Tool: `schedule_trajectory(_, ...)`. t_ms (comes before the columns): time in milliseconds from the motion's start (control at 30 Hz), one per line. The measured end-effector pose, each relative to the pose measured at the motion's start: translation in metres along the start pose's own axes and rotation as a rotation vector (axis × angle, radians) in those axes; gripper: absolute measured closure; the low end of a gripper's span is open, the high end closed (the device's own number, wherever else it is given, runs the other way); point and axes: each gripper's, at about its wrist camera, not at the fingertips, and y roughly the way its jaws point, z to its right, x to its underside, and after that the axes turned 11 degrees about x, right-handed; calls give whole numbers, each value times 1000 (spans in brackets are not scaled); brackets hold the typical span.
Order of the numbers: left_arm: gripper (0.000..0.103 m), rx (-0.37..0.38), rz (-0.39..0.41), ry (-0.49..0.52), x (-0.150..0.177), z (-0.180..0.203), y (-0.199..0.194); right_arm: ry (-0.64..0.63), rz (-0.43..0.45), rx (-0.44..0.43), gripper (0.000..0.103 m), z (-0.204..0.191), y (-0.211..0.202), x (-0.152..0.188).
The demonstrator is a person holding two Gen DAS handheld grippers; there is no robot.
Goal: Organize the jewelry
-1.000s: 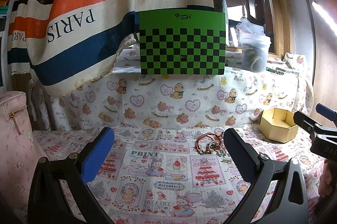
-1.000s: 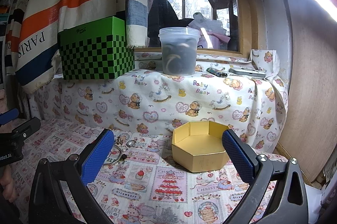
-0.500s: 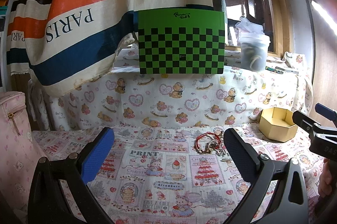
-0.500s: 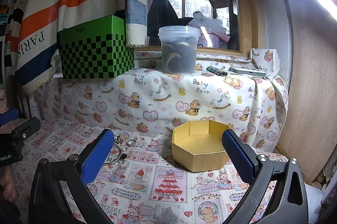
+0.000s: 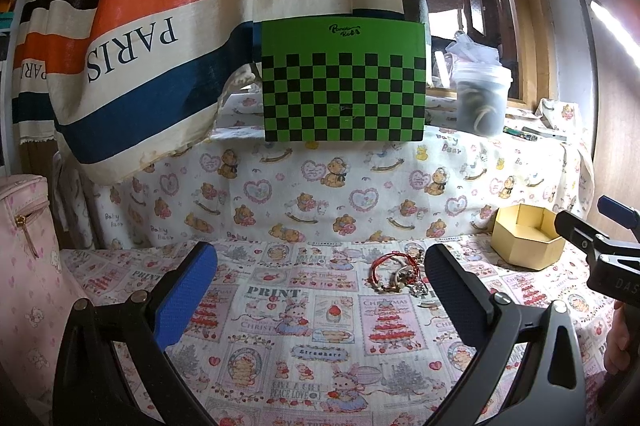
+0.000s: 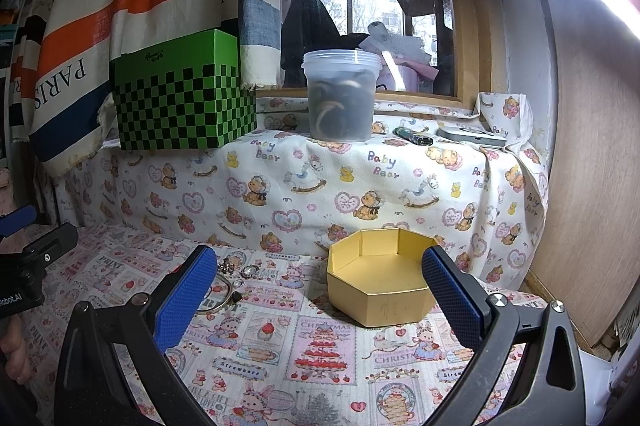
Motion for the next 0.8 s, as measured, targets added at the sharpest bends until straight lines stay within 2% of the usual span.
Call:
schedule_trajectory(567, 0, -9, -3, -4, 0, -1, 1, -4, -3, 3, 0, -1, 1, 0)
schedule_trajectory(700, 0, -1, 15, -14, 0, -3, -1, -1, -4, 9, 0, -1, 0, 0)
schedule_trajectory(800, 0, 30, -10, -8, 1, -4, 0, 9, -5, 41, 0, -1, 1, 1)
